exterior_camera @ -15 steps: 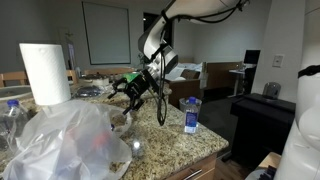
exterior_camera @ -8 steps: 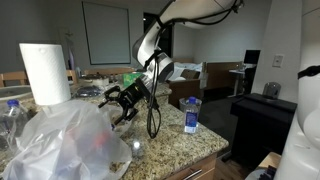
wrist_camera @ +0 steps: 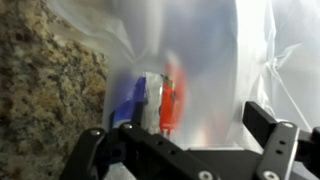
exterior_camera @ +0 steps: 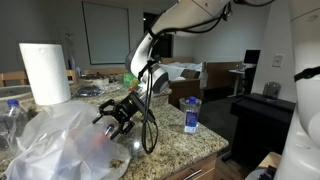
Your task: Pick up the bottles on the counter and put them in the plastic bag
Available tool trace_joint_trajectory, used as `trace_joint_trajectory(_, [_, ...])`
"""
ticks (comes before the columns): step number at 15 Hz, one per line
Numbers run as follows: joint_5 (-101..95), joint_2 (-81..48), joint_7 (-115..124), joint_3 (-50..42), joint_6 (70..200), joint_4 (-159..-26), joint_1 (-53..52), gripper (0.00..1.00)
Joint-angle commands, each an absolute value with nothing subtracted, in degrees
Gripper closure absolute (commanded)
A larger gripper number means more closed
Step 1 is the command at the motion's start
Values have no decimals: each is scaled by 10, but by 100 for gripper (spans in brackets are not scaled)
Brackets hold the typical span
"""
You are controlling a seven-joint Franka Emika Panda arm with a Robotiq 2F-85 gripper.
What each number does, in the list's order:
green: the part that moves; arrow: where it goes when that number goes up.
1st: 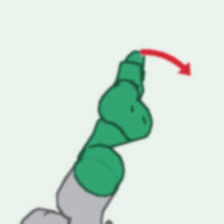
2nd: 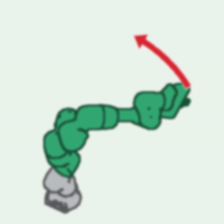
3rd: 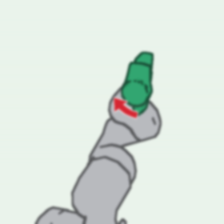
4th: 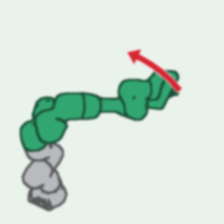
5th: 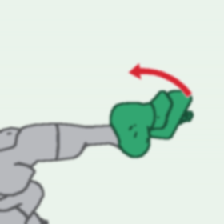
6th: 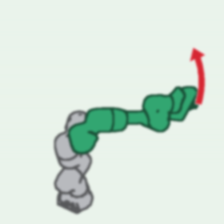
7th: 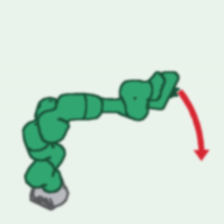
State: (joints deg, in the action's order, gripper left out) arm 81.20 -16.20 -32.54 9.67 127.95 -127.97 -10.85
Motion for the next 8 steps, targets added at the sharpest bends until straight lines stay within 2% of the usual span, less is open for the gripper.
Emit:
trace_joint_trajectory(1, [846, -170, -360, 99, 1283, -1288, -108, 0])
trace_joint_trajectory(8, [935, -174, -391, 99, 1231, -1287, -105, 0])
